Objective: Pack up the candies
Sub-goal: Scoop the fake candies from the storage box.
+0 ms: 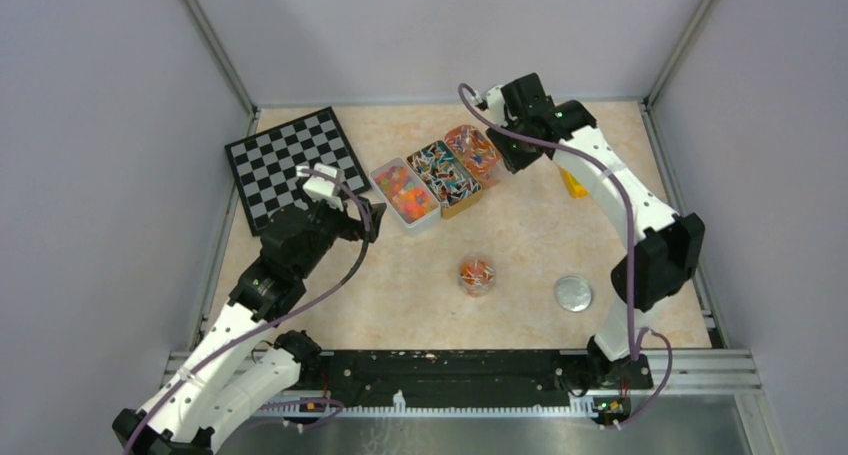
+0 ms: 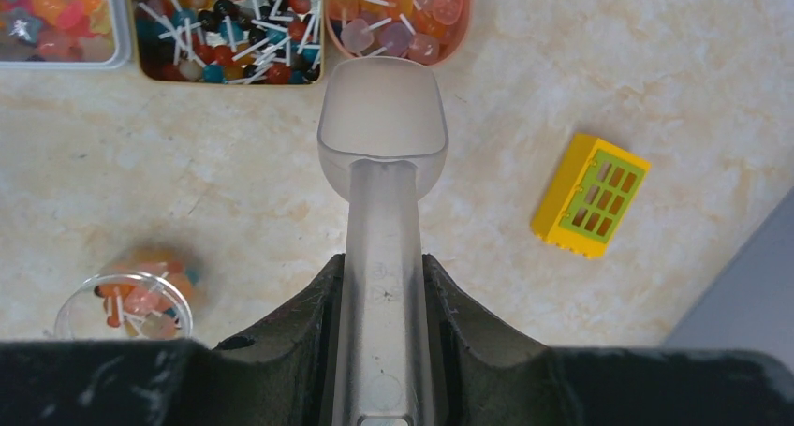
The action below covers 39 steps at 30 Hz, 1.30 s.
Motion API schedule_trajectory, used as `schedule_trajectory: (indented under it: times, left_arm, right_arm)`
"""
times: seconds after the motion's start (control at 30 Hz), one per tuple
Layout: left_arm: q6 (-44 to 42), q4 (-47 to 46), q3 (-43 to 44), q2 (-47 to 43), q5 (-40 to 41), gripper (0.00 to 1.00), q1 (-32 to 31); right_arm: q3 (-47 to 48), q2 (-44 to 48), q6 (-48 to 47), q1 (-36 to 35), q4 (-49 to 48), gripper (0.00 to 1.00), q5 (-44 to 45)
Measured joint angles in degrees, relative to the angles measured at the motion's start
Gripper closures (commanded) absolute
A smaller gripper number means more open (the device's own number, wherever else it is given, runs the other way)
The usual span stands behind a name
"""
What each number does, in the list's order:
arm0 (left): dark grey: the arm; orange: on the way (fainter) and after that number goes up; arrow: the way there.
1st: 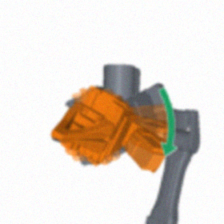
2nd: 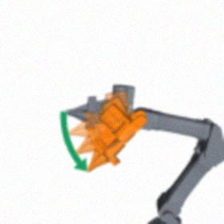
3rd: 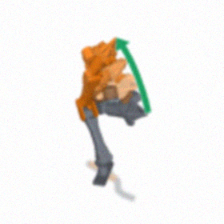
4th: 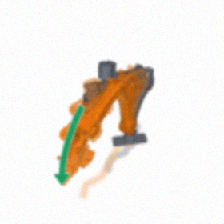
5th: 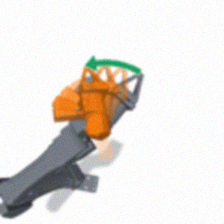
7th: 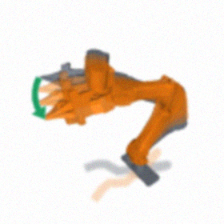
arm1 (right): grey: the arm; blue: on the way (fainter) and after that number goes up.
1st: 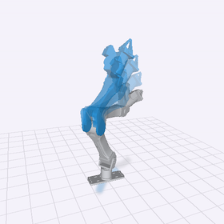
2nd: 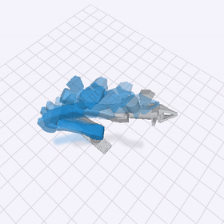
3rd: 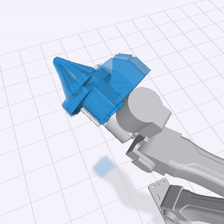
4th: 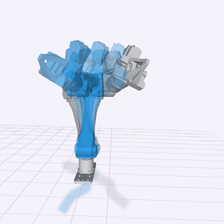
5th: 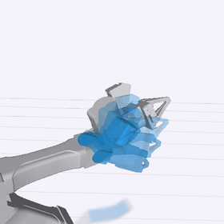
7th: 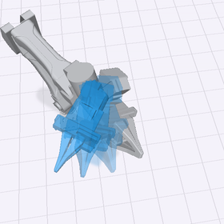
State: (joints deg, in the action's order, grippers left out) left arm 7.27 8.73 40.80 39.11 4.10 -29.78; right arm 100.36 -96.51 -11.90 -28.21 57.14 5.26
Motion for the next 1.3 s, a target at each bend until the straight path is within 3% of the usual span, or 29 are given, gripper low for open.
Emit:
schedule_trajectory:
  times: [0.23,0.73,1.3]
  left_arm:
    - [-0.50,0.02,-0.02,-0.85,-0.63,0.01,0.00]
    - [-1.05,-0.02,-0.04,-2.62,-0.61,0.01,0.00]
    - [-1.29,-0.02,-0.11,-2.62,-0.37,0.01,0.00]
  right_arm:
    - [10.60,-11.85,-1.95,0.92,1.31,1.00,3.21]
    - [15.15,-20.65,-4.57,1.57,1.05,1.00,4.39]
    - [-9.20,-12.28,-4.98,5.53,-18.69,1.00,-1.95]
